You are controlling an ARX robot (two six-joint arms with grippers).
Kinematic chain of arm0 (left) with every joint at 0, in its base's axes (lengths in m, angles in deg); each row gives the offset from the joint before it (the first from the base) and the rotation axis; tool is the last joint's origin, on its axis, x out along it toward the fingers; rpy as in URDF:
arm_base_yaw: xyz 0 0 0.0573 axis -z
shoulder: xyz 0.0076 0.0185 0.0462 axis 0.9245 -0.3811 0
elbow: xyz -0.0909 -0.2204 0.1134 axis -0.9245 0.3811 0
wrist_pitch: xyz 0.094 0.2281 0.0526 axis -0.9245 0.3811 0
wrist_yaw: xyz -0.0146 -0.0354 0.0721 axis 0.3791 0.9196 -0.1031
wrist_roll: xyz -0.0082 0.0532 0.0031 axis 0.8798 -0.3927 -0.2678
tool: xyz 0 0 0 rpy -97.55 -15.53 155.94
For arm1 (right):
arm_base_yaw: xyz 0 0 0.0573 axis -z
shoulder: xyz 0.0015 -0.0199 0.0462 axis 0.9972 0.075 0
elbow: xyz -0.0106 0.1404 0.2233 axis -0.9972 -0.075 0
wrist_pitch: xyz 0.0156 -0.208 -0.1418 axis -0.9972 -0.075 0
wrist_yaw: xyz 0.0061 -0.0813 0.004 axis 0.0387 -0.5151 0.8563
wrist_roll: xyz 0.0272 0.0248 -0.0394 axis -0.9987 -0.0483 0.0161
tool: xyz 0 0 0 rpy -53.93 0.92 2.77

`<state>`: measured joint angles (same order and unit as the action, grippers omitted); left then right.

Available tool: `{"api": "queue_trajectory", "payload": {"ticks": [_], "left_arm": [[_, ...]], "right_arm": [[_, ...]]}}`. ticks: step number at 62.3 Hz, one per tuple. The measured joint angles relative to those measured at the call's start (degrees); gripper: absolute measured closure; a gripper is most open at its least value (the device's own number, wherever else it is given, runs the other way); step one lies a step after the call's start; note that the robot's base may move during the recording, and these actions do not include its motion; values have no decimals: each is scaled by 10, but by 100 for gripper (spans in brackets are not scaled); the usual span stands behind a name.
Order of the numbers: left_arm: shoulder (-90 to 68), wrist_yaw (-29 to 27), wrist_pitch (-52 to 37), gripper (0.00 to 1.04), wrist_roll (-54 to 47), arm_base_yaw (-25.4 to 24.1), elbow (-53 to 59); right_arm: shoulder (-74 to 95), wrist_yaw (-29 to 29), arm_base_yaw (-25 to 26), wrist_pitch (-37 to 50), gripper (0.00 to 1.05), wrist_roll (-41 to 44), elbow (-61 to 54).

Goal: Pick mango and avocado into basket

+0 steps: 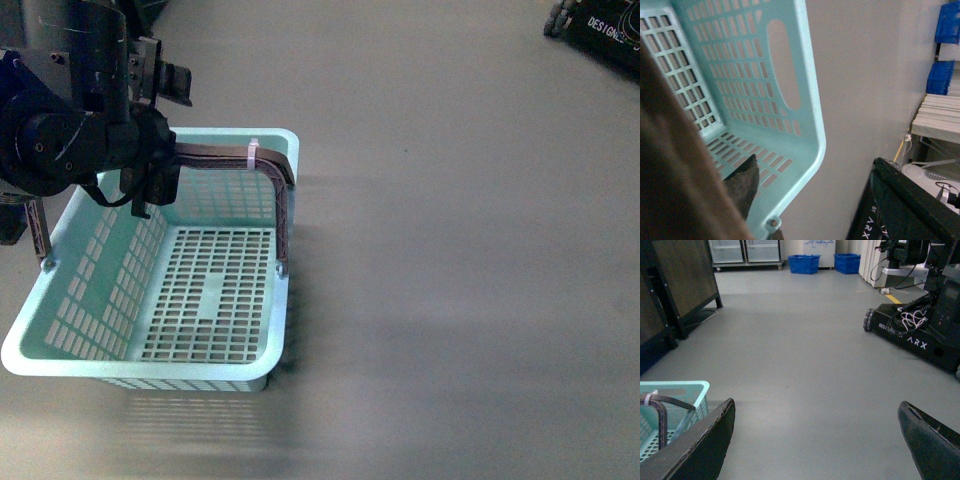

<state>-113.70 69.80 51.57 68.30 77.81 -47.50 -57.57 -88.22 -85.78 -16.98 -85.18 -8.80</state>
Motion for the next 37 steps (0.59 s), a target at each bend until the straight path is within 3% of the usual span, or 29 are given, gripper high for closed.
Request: {"api": "queue_trajectory", "payload": {"ticks": [8, 12, 26, 37], "left_arm": [[-6, -6, 29, 66, 25, 0, -15], [-6, -4, 32, 72, 30, 0, -19], [29, -6, 28, 73, 38, 0, 24], [188, -5, 22, 73, 63, -2, 159]], "right_arm": [[0, 0, 0, 0, 9, 0, 0], [0, 0, 0, 0, 9, 0, 0], [0, 0, 0, 0, 9, 0, 0], [0, 0, 0, 0, 9, 0, 0]]}}
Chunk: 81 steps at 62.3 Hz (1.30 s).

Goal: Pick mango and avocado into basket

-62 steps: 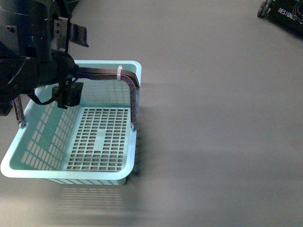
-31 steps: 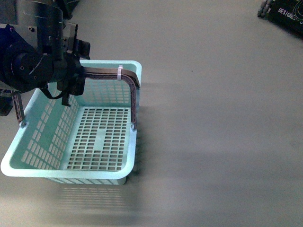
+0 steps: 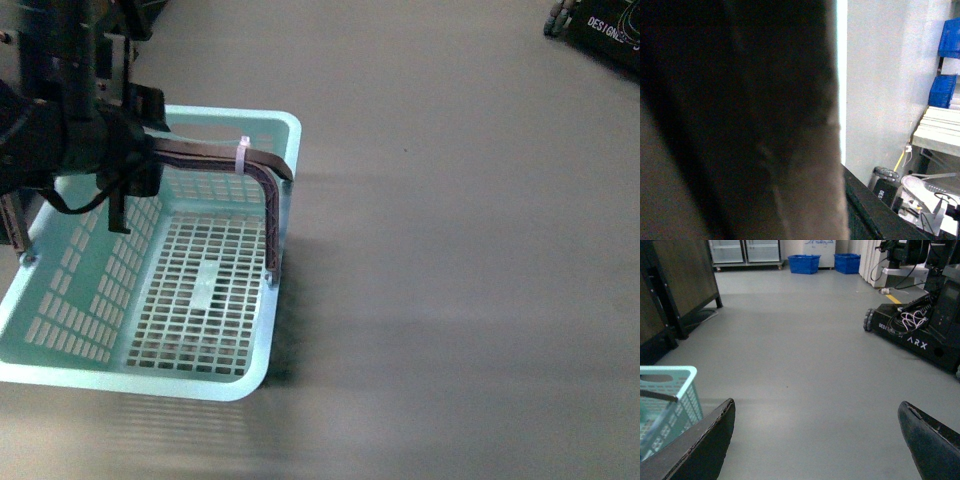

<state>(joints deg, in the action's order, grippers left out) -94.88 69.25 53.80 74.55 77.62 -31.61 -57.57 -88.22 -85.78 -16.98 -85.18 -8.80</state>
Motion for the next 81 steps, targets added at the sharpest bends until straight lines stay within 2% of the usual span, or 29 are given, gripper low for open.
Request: {"api": "queue_trajectory", "payload": {"ticks": [8, 26, 46, 81], "left_arm": [[176, -3, 63, 73, 22, -15, 69], [428, -34, 233, 74, 31, -25, 106], [629, -69, 388, 74, 37, 7, 106], [640, -70, 402, 74, 35, 12, 106]], "right_arm": [[0, 0, 0, 0, 9, 0, 0], [0, 0, 0, 0, 9, 0, 0], [0, 0, 0, 0, 9, 0, 0], [0, 0, 0, 0, 9, 0, 0]]}}
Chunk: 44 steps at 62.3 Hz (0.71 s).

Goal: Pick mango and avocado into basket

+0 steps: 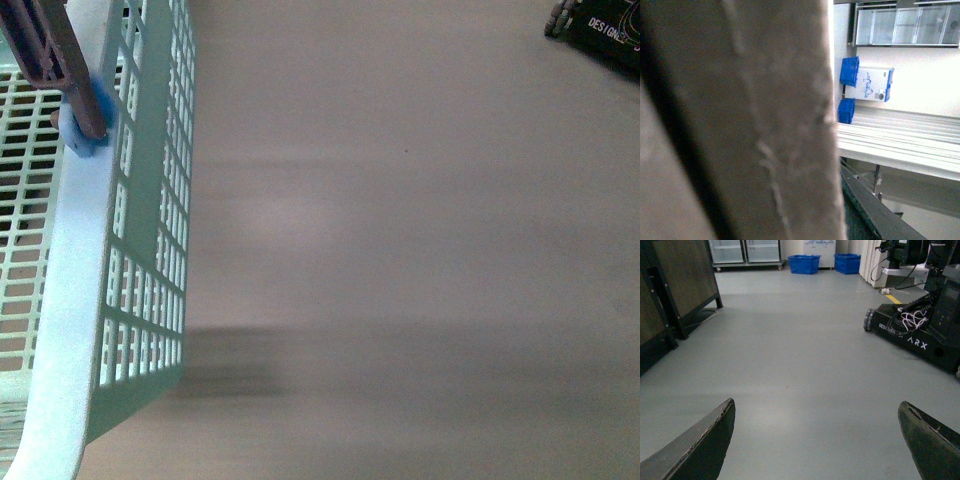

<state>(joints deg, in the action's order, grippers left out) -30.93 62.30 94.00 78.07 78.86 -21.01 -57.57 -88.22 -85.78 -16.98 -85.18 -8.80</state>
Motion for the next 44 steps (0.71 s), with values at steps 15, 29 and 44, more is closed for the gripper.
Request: {"api": "queue_trajectory", "payload": {"ticks": [15, 29, 44], "left_arm": [[0, 0, 1, 74, 0, 0, 1], [0, 0, 1, 74, 0, 0, 1], [0, 0, 1, 74, 0, 0, 1]], "right_arm": [[0, 0, 0, 0, 9, 0, 0], [0, -1, 0, 0, 9, 0, 0], [0, 0, 0, 0, 9, 0, 0]]}}
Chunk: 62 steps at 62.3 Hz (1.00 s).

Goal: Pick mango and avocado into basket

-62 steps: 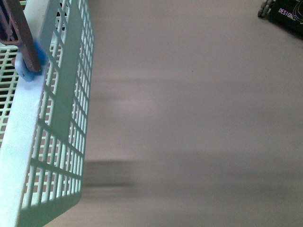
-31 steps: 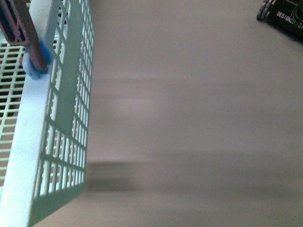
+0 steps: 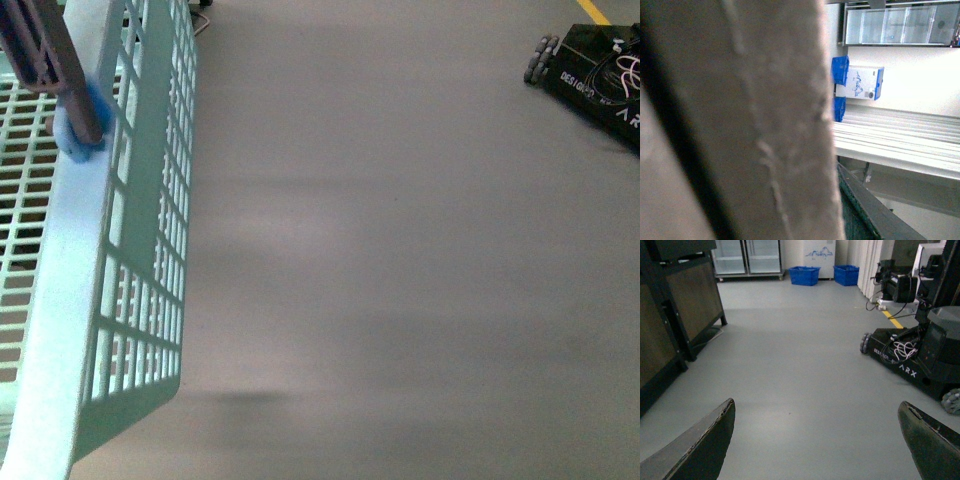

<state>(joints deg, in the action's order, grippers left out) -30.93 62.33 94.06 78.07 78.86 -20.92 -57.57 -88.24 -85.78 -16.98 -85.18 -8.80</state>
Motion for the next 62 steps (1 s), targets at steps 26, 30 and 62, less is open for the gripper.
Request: {"api": "queue_trajectory", "payload": {"ticks": [26, 30, 62], "left_arm": [[0, 0, 0, 74, 0, 0, 0], [0, 0, 0, 74, 0, 0, 0], [0, 0, 0, 74, 0, 0, 0]], "right_arm": [[0, 0, 0, 0, 9, 0, 0], [0, 0, 0, 0, 9, 0, 0], [0, 0, 0, 0, 9, 0, 0]]}}
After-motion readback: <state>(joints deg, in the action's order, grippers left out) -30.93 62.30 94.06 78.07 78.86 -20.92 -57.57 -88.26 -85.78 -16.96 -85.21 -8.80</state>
